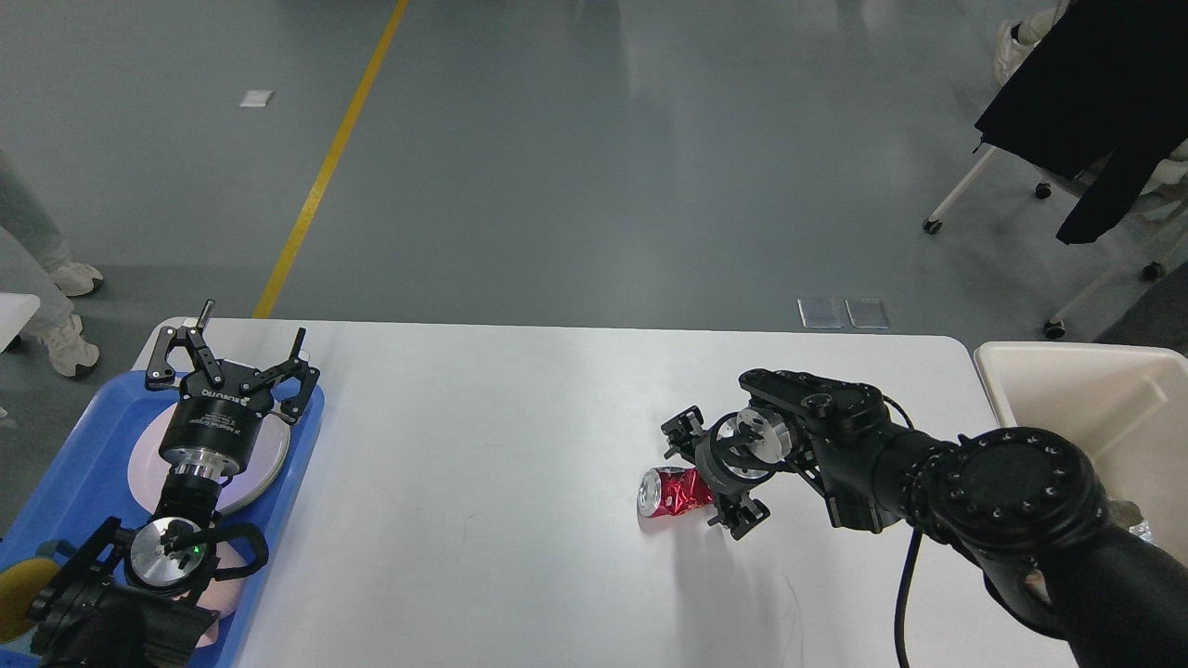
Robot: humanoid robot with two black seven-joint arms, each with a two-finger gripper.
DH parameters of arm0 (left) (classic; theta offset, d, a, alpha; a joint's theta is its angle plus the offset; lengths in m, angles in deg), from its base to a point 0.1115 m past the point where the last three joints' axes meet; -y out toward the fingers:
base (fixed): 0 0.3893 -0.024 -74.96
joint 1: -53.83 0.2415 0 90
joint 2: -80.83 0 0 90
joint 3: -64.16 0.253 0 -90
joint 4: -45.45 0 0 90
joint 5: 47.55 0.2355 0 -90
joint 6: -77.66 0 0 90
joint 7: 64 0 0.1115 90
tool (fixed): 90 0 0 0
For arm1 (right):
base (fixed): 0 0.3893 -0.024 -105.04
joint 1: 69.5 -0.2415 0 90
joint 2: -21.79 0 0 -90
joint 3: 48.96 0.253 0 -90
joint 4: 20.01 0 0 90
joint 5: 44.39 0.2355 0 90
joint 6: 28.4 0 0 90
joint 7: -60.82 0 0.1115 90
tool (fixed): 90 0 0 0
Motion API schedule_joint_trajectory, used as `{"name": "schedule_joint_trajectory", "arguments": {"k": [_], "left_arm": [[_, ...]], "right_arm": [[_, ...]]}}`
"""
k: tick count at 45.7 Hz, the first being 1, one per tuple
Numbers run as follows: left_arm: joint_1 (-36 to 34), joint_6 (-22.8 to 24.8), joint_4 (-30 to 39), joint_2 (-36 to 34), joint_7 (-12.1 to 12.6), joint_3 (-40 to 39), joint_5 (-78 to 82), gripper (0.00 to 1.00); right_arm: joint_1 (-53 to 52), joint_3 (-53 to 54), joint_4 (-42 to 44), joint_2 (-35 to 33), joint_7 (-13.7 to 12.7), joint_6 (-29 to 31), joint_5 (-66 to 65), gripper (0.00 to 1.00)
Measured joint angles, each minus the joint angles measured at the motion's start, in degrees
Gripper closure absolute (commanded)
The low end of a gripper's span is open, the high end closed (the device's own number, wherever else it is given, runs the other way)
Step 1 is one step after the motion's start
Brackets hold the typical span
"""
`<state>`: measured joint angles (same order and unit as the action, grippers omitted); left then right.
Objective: Tidy desktop
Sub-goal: 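Lower the right gripper and grasp the crushed red can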
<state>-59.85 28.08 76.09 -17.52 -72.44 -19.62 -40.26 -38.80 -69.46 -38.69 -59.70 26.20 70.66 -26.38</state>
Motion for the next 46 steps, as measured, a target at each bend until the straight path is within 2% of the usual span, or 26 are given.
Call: {"name": "schedule_joint_trajectory", "arguments": {"k": [13,20,28,37,46], "left_arm": [[0.0,0.0,0.0,0.0,0.0,0.0,0.0,0.03],[0.0,0.0,0.0,0.0,0.0,0.0,0.0,0.03],[0.0,0.0,0.0,0.0,0.0,0.0,0.0,0.03],[0.0,0.0,0.0,0.0,0.0,0.0,0.0,0.03],[0.0,0.0,0.0,0.0,0.0,0.0,0.0,0.03]], "right_arm": [[1.3,0.1,1.4,0.0,0.3,-0.4,0.0,0.35],[1.4,0.1,1.2,0.1,0.9,-0.4,0.0,0.60],[1.2,0.1,0.5,-0.2,0.8,-0.3,0.0,1.00],[-0.2,0.2,-2.2,-1.0,0.1,-0.3,0.0,1.00],[-2.3,0.4,-7.2,-4.0,0.3,-2.7,-0.1,1.00]]}}
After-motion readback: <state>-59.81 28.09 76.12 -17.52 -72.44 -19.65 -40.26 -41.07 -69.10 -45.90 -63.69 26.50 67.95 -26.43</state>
